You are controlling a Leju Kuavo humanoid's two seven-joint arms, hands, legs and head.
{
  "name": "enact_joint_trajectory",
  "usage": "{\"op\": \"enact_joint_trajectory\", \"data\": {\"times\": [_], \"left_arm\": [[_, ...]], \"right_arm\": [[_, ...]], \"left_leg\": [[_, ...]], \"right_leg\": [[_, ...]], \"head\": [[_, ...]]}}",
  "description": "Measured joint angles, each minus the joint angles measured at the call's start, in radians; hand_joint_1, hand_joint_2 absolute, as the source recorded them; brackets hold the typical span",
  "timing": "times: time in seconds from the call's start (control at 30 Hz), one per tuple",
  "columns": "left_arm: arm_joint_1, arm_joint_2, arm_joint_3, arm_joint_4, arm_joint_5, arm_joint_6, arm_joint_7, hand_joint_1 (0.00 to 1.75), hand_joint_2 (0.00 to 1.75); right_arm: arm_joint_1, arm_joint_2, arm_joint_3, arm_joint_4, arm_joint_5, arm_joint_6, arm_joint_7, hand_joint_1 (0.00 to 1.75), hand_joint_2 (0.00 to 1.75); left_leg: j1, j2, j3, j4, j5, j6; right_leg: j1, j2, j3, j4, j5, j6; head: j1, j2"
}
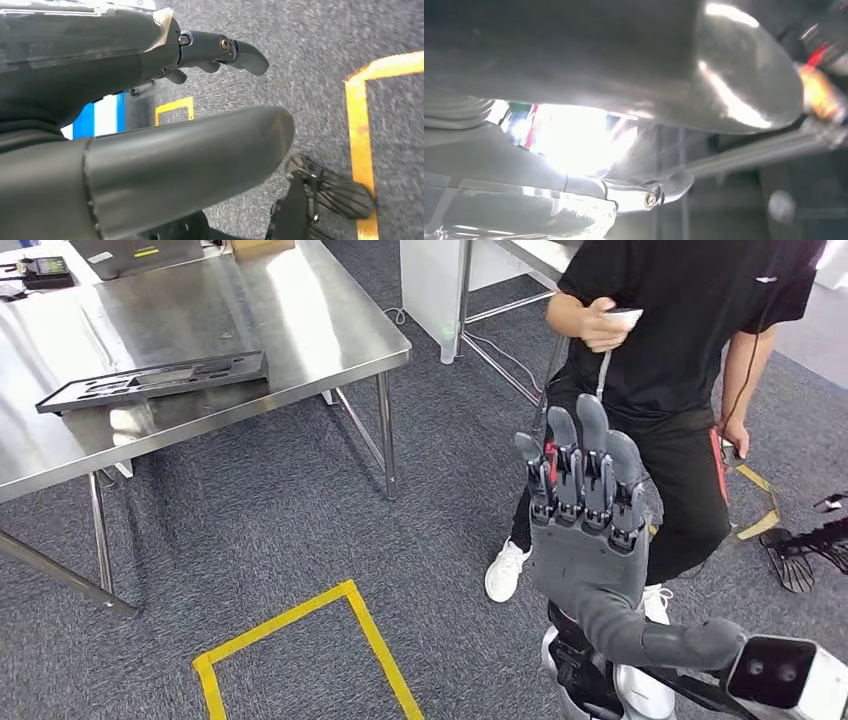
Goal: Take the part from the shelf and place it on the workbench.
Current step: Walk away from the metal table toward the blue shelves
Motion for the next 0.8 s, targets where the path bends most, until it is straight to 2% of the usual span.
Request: {"op": "enact_joint_trajectory", "data": {"times": [0.03, 0.07, 0.1, 0.13, 0.17, 0.23, 0.27, 0.3, 0.37, 0.4, 0.43, 0.5, 0.57, 0.6, 0.67, 0.73, 0.77, 0.8], "left_arm": [[0.005, 0.001, 0.000, 0.000, 0.003, 0.001, 0.000, 0.00, 0.00], [0.010, 0.003, 0.002, 0.000, 0.006, 0.004, 0.000, 0.00, 0.00], [0.015, 0.004, 0.003, 0.000, 0.011, 0.007, 0.000, 0.00, 0.00], [0.019, 0.005, 0.006, 0.000, 0.017, 0.010, 0.000, 0.00, 0.00], [0.022, 0.007, 0.009, 0.000, 0.022, 0.014, 0.000, 0.00, 0.00], [0.027, 0.009, 0.017, 0.000, 0.029, 0.021, 0.000, 0.00, 0.00], [0.030, 0.009, 0.020, 0.001, 0.032, 0.024, -0.001, 0.00, 0.00], [0.032, 0.010, 0.023, 0.001, 0.032, 0.026, -0.001, 0.00, 0.00], [0.034, 0.009, 0.028, 0.001, 0.030, 0.030, -0.001, 0.00, 0.00], [0.033, 0.008, 0.030, 0.001, 0.027, 0.032, 0.000, 0.00, 0.00], [0.033, 0.008, 0.031, 0.001, 0.025, 0.033, 0.000, 0.00, 0.00], [0.034, 0.010, 0.033, 0.001, 0.019, 0.034, 0.000, 0.00, 0.00], [0.036, 0.012, 0.036, 0.001, 0.016, 0.034, 0.000, 0.00, 0.00], [0.036, 0.012, 0.037, 0.001, 0.015, 0.034, 0.000, 0.00, 0.00], [0.036, 0.012, 0.037, 0.001, 0.015, 0.034, 0.000, 0.00, 0.00], [0.036, 0.012, 0.039, 0.001, 0.015, 0.033, 0.000, 0.00, 0.00], [0.035, 0.012, 0.040, 0.001, 0.013, 0.034, 0.000, 0.00, 0.00], [0.033, 0.012, 0.041, 0.001, 0.009, 0.036, 0.000, 0.00, 0.00]], "right_arm": [[0.007, 0.000, -0.006, 0.008, 0.017, -0.030, 0.004, 0.00, 0.00], [0.016, -0.001, -0.016, 0.022, 0.033, -0.062, 0.009, 0.00, 0.00], [0.027, -0.002, -0.030, 0.043, 0.050, -0.098, 0.017, 0.00, 0.00], [0.037, -0.005, -0.048, 0.073, 0.069, -0.139, 0.026, 0.00, 0.00], [0.046, -0.008, -0.070, 0.111, 0.090, -0.177, 0.033, 0.00, 0.00], [0.057, -0.016, -0.127, 0.212, 0.132, -0.240, 0.039, 0.00, 0.00], [0.059, -0.019, -0.158, 0.269, 0.151, -0.262, 0.040, 0.00, 0.00], [0.060, -0.022, -0.189, 0.331, 0.169, -0.279, 0.040, 0.00, 0.00], [0.055, -0.031, -0.251, 0.465, 0.212, -0.319, 0.045, 0.00, 0.00], [0.048, -0.037, -0.284, 0.544, 0.243, -0.347, 0.045, 0.00, 0.00], [0.038, -0.044, -0.315, 0.628, 0.277, -0.378, 0.047, 0.00, 0.00], [0.007, -0.057, -0.371, 0.808, 0.333, -0.432, 0.055, 0.00, 0.00], [-0.014, -0.065, -0.401, 0.925, 0.356, -0.454, 0.064, 0.00, 0.00], [-0.017, -0.067, -0.406, 0.947, 0.359, -0.457, 0.064, 0.00, 0.00], [-0.017, -0.068, -0.408, 0.953, 0.359, -0.457, 0.064, 0.00, 0.00], [-0.019, -0.072, -0.422, 1.015, 0.366, -0.462, 0.084, 0.00, 0.00], [-0.020, -0.077, -0.439, 1.101, 0.376, -0.467, 0.133, 0.00, 0.00], [-0.019, -0.082, -0.457, 1.203, 0.390, -0.474, 0.200, 0.00, 0.00]], "left_leg": [[0.001, -0.015, -0.031, 0.069, -0.033, -0.002], [0.002, -0.020, -0.054, 0.120, -0.050, -0.004], [0.003, -0.022, -0.064, 0.143, -0.050, -0.005], [0.006, -0.024, -0.055, 0.126, -0.030, -0.006], [0.010, -0.029, -0.028, 0.072, 0.003, -0.007], [0.020, -0.070, 0.036, -0.057, 0.054, -0.011], [0.023, -0.087, 0.054, -0.096, 0.065, -0.011], [0.021, -0.097, 0.060, -0.112, 0.065, -0.008], [0.014, -0.080, 0.058, -0.115, 0.069, 0.008], [0.012, -0.070, 0.057, -0.118, 0.074, 0.018], [0.012, -0.059, 0.056, -0.122, 0.078, 0.028], [0.009, -0.033, 0.053, -0.127, 0.083, 0.042], [0.005, -0.014, 0.049, -0.127, 0.084, 0.047], [0.004, -0.010, 0.048, -0.127, 0.084, 0.048], [0.003, -0.009, 0.048, -0.127, 0.084, 0.048], [0.001, 0.001, 0.047, -0.127, 0.084, 0.048], [-0.002, 0.018, 0.047, -0.127, 0.083, 0.048], [-0.007, 0.040, 0.048, -0.126, 0.081, 0.045]], "right_leg": [[0.000, 0.011, -0.002, 0.000, 0.002, -0.003], [0.000, 0.023, -0.004, 0.001, 0.003, -0.004], [0.000, 0.036, -0.006, 0.002, 0.004, -0.004], [-0.001, 0.049, -0.006, 0.003, 0.004, -0.003], [-0.002, 0.062, -0.006, 0.006, 0.004, -0.002], [-0.002, 0.085, -0.012, 0.017, 0.002, 0.006], [-0.001, 0.096, -0.018, 0.022, 0.002, 0.013], [0.001, 0.105, -0.025, 0.023, 0.003, 0.022], [0.001, 0.122, -0.035, 0.017, 0.011, 0.039], [0.001, 0.110, -0.041, 0.020, 0.010, 0.045], [0.001, 0.087, -0.053, 0.038, 0.001, 0.047], [0.003, 0.028, -0.105, 0.138, -0.046, 0.043], [0.003, 0.011, -0.157, 0.244, -0.090, 0.038], [0.003, 0.010, -0.169, 0.269, -0.100, 0.037], [0.003, 0.010, -0.172, 0.276, -0.102, 0.037], [0.003, 0.009, -0.186, 0.310, -0.110, 0.040], [0.005, -0.004, -0.152, 0.256, -0.090, 0.044], [0.011, -0.025, -0.112, 0.188, -0.067, 0.043]], "head": [[-0.001, 0.000], [-0.001, 0.000], [-0.002, 0.000], [-0.002, 0.000], [-0.002, 0.000], [-0.001, 0.000], [-0.001, 0.000], [0.000, 0.000], [0.001, 0.000], [0.001, 0.000], [0.002, 0.000], [0.005, 0.000], [0.007, 0.000], [0.007, 0.000], [0.007, 0.000], [0.007, 0.000], [0.007, 0.000], [0.007, 0.000]]}}
